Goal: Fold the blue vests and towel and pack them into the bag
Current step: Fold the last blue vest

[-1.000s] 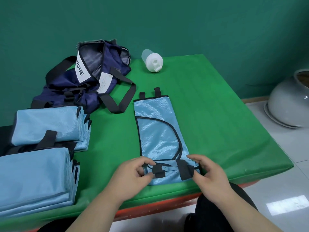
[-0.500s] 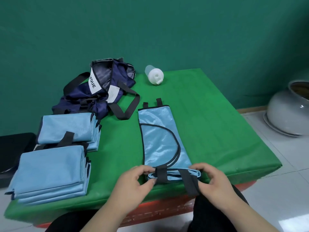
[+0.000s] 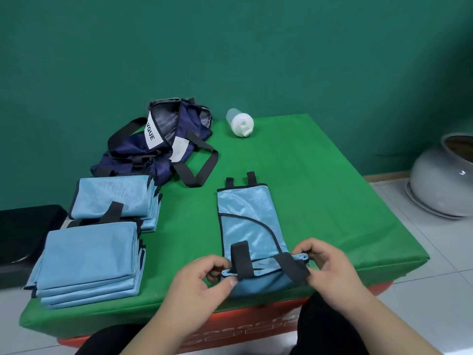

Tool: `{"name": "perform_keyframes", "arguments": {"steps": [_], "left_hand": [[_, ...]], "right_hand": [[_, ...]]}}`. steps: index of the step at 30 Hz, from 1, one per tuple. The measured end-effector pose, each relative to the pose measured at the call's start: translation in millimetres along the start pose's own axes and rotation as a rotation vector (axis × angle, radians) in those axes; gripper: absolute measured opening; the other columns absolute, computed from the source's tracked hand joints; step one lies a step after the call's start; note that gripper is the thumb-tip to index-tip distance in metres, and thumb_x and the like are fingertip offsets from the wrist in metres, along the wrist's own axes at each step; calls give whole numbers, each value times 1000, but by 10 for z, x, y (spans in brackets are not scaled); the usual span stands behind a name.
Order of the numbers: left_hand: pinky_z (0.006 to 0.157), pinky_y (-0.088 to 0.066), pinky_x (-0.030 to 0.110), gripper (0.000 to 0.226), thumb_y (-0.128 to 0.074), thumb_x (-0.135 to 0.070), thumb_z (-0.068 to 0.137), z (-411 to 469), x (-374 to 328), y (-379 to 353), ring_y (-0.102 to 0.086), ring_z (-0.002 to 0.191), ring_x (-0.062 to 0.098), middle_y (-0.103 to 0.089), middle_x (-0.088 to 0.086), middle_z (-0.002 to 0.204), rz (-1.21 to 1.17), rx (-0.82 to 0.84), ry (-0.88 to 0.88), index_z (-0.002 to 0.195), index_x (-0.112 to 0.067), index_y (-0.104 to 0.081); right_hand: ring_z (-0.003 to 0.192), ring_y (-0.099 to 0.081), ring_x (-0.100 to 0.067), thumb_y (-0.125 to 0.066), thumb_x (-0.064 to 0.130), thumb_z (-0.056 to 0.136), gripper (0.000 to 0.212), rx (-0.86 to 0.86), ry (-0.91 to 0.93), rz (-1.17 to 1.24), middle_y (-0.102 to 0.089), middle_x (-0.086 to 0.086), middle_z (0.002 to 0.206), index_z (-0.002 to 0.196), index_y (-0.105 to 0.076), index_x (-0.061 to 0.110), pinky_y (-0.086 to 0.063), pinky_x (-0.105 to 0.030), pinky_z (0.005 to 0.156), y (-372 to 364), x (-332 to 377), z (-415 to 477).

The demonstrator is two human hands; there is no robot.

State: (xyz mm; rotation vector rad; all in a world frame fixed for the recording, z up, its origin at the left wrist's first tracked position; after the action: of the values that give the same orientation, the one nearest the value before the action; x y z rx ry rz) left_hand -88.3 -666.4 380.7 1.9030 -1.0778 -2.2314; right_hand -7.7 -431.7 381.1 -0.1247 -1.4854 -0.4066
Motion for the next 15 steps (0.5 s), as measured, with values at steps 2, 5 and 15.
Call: {"name": "perform_keyframes", "arguments": {"steps": [2, 5, 15], "left_hand": [[65, -42, 11, 21, -80, -13, 80, 165, -14, 42, -59, 72, 2, -68, -16, 76, -23, -28, 20, 80, -33, -72], [61, -43, 13, 17, -79, -19, 82, 532, 61, 105, -57, 63, 0, -69, -17, 76, -34, -77, 86, 82, -35, -71], [61, -43, 21, 6, -72, -30, 88, 1957, 368, 218, -57, 66, 8, -67, -12, 76, -3, -147, 208, 84, -33, -70]], "right_hand": [[75, -58, -7, -75, 0, 68, 32, -14, -11, -6, -69, 7, 76, 79, -71, 30, -45, -20, 74, -17, -28, 212], [70, -55, -9, -74, -4, 76, 28, -48, -84, -52, -67, 8, 72, 77, -70, 24, -43, -28, 71, -32, -157, 620], [50, -41, -11, -68, 17, 90, 9, -113, -237, -218, -61, 0, 68, 84, -69, 24, -33, -25, 50, -135, -440, 1984]]}}
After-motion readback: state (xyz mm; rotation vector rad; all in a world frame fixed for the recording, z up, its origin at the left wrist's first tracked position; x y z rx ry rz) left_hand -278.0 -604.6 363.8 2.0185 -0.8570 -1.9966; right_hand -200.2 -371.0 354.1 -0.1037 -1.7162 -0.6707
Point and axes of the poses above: each hand's wrist, its own z-axis towards the middle knuckle, its own y-axis out of the back of the hand, x = y × z, the point moved 10 cm from there along z, towards the middle knuckle
